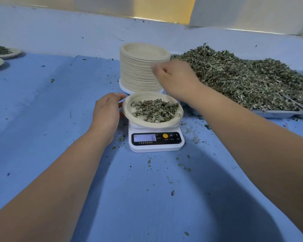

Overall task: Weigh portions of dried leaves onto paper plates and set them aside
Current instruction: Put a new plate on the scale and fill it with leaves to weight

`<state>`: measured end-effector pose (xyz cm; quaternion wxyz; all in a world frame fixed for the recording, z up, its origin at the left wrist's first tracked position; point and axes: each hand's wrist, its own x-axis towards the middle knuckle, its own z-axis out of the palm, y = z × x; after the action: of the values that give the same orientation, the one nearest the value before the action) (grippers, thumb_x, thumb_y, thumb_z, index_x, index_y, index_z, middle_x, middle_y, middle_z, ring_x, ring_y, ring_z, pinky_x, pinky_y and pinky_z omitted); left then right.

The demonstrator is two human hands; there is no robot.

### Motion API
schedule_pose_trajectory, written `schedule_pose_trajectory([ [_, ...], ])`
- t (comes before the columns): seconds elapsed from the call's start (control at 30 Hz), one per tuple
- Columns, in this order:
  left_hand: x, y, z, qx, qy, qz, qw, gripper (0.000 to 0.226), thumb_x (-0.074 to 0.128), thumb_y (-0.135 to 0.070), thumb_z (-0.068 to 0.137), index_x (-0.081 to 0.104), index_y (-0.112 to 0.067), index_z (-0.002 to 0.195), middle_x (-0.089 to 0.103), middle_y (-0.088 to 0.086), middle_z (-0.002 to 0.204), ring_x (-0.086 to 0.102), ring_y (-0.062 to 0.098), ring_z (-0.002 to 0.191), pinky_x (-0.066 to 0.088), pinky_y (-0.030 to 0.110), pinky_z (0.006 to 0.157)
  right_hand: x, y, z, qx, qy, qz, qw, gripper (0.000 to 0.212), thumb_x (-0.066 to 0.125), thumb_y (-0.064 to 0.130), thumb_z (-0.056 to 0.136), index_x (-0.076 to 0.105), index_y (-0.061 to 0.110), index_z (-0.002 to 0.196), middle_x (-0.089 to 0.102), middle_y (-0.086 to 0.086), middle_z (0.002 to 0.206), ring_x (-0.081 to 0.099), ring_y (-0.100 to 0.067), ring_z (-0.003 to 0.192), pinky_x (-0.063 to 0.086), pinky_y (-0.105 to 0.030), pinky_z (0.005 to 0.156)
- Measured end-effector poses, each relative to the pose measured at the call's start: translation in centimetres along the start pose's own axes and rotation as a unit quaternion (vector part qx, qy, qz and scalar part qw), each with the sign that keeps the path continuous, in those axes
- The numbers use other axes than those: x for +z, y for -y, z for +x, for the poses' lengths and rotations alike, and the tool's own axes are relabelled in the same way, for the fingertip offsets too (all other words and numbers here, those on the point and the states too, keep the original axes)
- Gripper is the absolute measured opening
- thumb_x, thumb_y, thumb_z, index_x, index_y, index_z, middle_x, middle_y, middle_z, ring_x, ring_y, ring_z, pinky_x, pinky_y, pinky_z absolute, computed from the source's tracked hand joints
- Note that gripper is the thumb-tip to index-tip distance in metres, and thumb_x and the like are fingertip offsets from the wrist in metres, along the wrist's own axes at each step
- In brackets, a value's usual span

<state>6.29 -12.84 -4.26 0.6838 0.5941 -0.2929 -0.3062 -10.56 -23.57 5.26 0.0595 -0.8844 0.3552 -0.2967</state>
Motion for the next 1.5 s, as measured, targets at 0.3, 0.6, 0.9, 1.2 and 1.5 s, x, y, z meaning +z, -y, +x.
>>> schedule_pose_trajectory([
  [0.3, 0.1, -0.4, -0.3, 0.0, 0.004, -0.013, 1.0, 0.022, 0.053, -0.022, 0.095, 0.075, -0.024, 0.093, 0.073, -0.002, 0.11, 0.07, 0.015, 0.103, 0.058, 0.031, 0.077, 2.2, 1.9, -0.1, -0.047, 0.162, -0.045, 0.985, 0.033, 0.05, 0.043, 0.102, 0.067, 0.015, 0.096, 0.065, 0.003, 0.085, 0.056, -0.016, 0.078, 0.042, -0.031, 0.068],
  [0.6, 0.1, -0.7, -1.0, 0.02, 0.021, 0.027, 0.999, 0.025, 0.051, -0.029, 0.091, 0.076, -0.032, 0.091, 0.074, -0.012, 0.106, 0.069, 0.01, 0.105, 0.055, 0.049, 0.101, 1.2, 1.4, -3.2, -0.035, 0.172, 0.01, 0.984, 0.055, 0.034, 0.048, 0.107, 0.066, 0.004, 0.1, 0.062, -0.004, 0.076, 0.058, -0.021, 0.076, 0.044, -0.031, 0.071],
  [0.9, 0.1, -0.6, -0.8, 0.012, 0.022, 0.022, 0.999, 0.026, 0.048, -0.025, 0.1, 0.073, -0.032, 0.094, 0.07, -0.014, 0.11, 0.066, 0.002, 0.104, 0.057, 0.039, 0.097, -1.3, -5.6, -5.8, 0.064, -0.055, -0.005, 0.996, 0.038, 0.041, 0.042, 0.104, 0.063, 0.016, 0.087, 0.06, -0.002, 0.069, 0.056, -0.021, 0.062, 0.04, -0.03, 0.056],
  [1.2, 0.1, -0.7, -1.1, 0.032, 0.025, 0.052, 0.998, 0.026, 0.049, -0.029, 0.094, 0.075, -0.032, 0.094, 0.07, -0.008, 0.118, 0.065, 0.012, 0.112, 0.055, 0.044, 0.1, -0.6, -9.7, -7.3, 0.182, 0.12, -0.192, 0.957, 0.071, 0.012, 0.071, 0.098, 0.057, 0.021, 0.075, 0.059, -0.002, 0.074, 0.055, -0.022, 0.07, 0.036, -0.033, 0.061],
  [1.5, 0.0, -0.4, -0.6, 0.031, 0.011, 0.048, 0.998, 0.023, 0.046, -0.027, 0.102, 0.067, -0.036, 0.1, 0.066, -0.01, 0.124, 0.063, 0.009, 0.111, 0.051, 0.033, 0.09, -1.1, -9.1, -7.8, 0.131, 0.077, -0.072, 0.986, 0.062, 0.04, 0.054, 0.104, 0.052, 0.006, 0.067, 0.049, -0.01, 0.055, 0.043, -0.026, 0.051, 0.031, -0.03, 0.051],
])
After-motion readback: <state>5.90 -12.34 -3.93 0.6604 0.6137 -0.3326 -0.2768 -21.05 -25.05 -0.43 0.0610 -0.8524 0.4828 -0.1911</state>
